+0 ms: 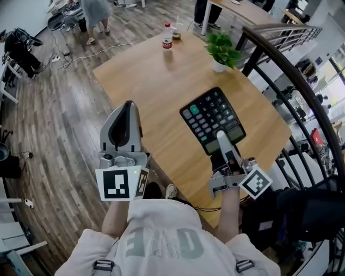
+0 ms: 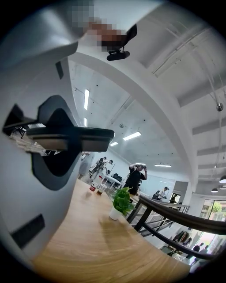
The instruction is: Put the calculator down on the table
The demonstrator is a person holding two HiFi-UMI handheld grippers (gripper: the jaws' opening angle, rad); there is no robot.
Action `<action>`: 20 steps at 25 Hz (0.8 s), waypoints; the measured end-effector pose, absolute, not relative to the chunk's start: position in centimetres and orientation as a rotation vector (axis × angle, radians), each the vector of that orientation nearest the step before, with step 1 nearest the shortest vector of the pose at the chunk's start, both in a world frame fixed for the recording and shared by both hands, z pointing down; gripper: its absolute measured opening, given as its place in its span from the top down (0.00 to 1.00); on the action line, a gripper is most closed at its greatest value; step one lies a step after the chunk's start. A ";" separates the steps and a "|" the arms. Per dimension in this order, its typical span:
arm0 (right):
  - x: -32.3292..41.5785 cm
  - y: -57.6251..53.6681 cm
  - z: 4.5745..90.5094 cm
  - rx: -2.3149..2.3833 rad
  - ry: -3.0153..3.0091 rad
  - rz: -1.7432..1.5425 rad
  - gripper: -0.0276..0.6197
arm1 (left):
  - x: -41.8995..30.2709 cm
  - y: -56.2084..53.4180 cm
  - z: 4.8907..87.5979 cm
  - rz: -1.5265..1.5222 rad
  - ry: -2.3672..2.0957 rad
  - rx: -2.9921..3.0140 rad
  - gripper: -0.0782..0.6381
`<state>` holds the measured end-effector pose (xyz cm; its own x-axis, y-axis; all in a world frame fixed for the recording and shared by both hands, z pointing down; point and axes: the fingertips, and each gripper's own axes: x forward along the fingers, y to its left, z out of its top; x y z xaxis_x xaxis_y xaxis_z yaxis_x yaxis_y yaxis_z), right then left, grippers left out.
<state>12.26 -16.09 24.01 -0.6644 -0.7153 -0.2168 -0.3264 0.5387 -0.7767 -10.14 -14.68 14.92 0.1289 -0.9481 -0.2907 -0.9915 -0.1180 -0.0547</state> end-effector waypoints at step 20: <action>10.8 -24.0 26.0 -1.069 2.466 -1.030 0.78 | -11.8 -24.4 18.3 0.242 1.805 -2.374 0.88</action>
